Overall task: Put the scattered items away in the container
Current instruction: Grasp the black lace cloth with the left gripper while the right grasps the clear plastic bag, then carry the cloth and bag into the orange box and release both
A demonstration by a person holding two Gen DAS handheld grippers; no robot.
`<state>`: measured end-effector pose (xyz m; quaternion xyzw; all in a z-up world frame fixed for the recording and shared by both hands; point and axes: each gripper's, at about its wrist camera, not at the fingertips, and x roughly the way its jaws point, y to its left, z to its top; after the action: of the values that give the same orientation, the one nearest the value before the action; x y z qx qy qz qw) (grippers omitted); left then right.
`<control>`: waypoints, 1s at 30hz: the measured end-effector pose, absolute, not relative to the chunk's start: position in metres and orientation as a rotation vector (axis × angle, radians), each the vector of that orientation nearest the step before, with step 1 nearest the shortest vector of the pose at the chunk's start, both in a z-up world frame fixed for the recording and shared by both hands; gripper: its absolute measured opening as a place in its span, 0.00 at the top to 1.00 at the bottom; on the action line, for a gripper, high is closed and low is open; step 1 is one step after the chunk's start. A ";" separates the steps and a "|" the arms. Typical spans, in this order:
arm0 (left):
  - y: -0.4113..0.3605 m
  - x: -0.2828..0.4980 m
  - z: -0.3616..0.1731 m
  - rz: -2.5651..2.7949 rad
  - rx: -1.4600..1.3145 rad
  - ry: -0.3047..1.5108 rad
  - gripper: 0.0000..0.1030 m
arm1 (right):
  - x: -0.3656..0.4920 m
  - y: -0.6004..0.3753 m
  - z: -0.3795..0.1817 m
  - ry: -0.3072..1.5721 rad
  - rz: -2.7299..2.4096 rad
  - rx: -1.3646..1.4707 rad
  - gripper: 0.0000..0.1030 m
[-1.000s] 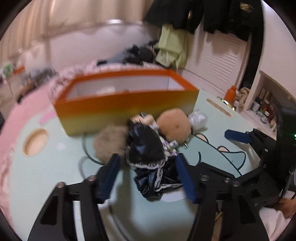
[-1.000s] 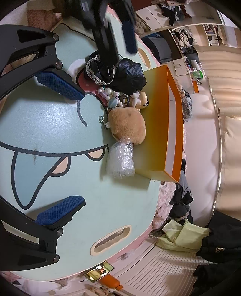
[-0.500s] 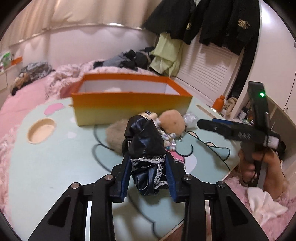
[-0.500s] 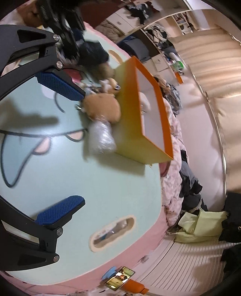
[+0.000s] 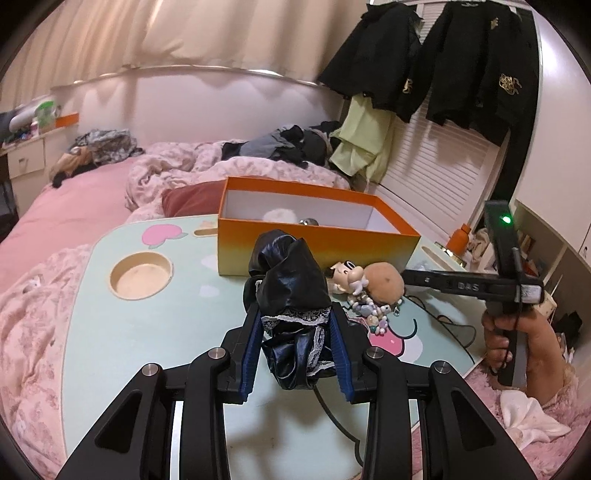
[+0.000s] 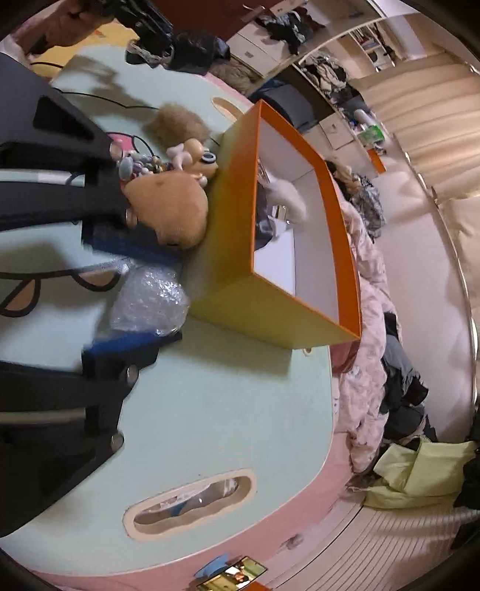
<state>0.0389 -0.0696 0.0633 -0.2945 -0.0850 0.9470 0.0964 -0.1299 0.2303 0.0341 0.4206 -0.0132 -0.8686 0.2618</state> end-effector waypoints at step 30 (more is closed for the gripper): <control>-0.068 -0.130 0.077 2.827 -1.121 -0.211 0.43 | -0.228 0.162 0.070 -0.052 -2.341 1.042 0.40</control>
<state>-0.1304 -0.0681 0.0772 -0.3672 -0.0691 0.9264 0.0465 -0.2275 0.1619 0.0705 0.3895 -0.0193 -0.8755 0.2853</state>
